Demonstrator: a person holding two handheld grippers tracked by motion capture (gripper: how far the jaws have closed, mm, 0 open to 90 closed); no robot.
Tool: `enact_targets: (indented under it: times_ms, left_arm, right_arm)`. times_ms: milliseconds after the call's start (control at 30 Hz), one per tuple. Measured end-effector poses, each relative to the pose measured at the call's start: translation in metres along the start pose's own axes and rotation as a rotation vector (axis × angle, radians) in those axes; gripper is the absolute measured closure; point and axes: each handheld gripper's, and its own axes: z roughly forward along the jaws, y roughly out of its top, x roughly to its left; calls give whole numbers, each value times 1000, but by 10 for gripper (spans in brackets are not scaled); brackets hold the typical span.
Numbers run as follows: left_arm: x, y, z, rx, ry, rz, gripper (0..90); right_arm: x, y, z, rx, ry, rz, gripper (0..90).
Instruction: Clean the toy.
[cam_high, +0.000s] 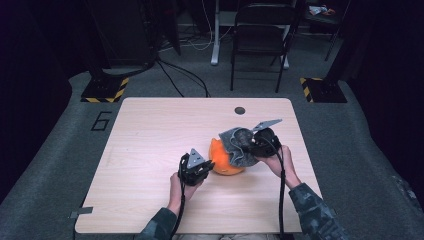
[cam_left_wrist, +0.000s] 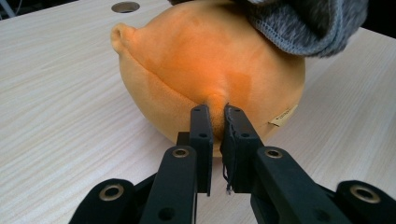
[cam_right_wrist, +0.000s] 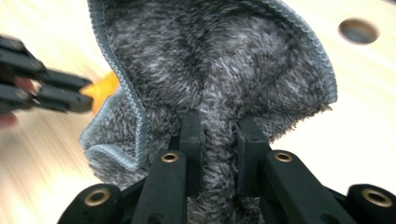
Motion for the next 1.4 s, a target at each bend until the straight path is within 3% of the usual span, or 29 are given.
enact_targets:
  times_ms: [133, 333, 433, 500, 600, 700, 800, 933, 1100, 1267, 1400]
  left_arm:
    - [0, 0, 0, 3, 0, 3, 785]
    - [2, -1, 5, 49, 2, -4, 503]
    - [0, -2, 10, 63, 13, 11, 441]
    - [-5, -1, 13, 52, 31, 40, 452]
    - [-9, -3, 15, 29, 45, 69, 572]
    - [-8, -4, 15, 12, 36, 64, 694]
    - [-8, -2, 15, 4, 39, 60, 756]
    - [-8, 2, 14, -8, 30, 49, 784]
    - [-3, 7, 9, -38, -10, -14, 793]
    - [-1, 10, 5, -63, -20, -40, 794]
    - [-2, 10, 5, -63, -36, -54, 793]
  right_arm:
    - [-2, -4, 10, 23, -8, 18, 764]
    - [-3, -6, 14, 25, -27, 7, 763]
    - [-5, -7, 16, 19, -25, 13, 762]
    - [-6, -7, 17, 19, -20, 15, 762]
    - [-5, -7, 18, 20, -16, 26, 762]
    - [-8, -8, 18, 16, -8, 43, 762]
    - [-10, -10, 17, 13, 1, 50, 761]
    - [-11, -8, 12, 6, -23, 48, 761]
    - [-6, -2, -2, -53, -29, 44, 761]
    - [11, 7, -11, -97, -18, 9, 760]
    - [26, 13, -8, -119, 13, -20, 759]
